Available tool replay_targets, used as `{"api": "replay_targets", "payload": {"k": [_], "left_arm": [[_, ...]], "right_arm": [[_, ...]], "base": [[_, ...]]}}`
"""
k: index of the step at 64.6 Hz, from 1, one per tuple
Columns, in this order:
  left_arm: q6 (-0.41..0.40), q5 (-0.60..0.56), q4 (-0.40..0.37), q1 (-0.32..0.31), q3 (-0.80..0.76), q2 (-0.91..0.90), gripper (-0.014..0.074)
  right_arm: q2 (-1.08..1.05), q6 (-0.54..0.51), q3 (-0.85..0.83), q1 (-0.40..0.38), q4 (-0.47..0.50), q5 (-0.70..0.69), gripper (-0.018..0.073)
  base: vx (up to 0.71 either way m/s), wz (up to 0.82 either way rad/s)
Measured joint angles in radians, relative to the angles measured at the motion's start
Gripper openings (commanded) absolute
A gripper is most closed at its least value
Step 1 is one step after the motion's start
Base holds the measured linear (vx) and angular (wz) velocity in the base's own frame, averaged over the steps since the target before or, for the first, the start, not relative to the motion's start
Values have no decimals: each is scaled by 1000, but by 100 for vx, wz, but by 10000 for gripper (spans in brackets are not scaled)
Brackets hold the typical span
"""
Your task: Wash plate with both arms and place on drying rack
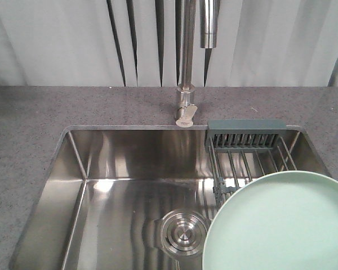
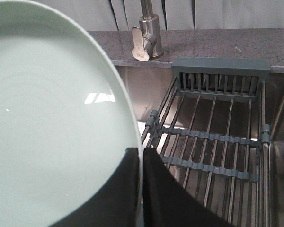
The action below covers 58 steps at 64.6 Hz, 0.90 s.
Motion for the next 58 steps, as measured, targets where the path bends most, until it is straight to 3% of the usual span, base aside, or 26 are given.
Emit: {"api": "replay_targets", "payload": {"k": [14,21,32,40,49,58], "left_arm": [[-61,-50,9,0,180,-294,-6],[-86,-51,65,0,208,-326,-6],[-93,-53,175,0,211,-328,-6],[-94,-47,212,0,211,-328,-6],[-94,-37,220,0,211,-328,-6],[-94,-36,221,0,211,-328,-6]], "right_arm": [[2,1,-1,0,0,52,-2],[57,41,-52,0,0,81,-2],[309,47,-224,0,1,137,-2],[515,-40,-334,0,32,158,-2],[813,-235,-387,0,205,179,-2],[1032,-320,-389,0,295,91,-2]], "base": [[0,0],[0,0],[0,0],[0,0],[0,0],[0,0]]}}
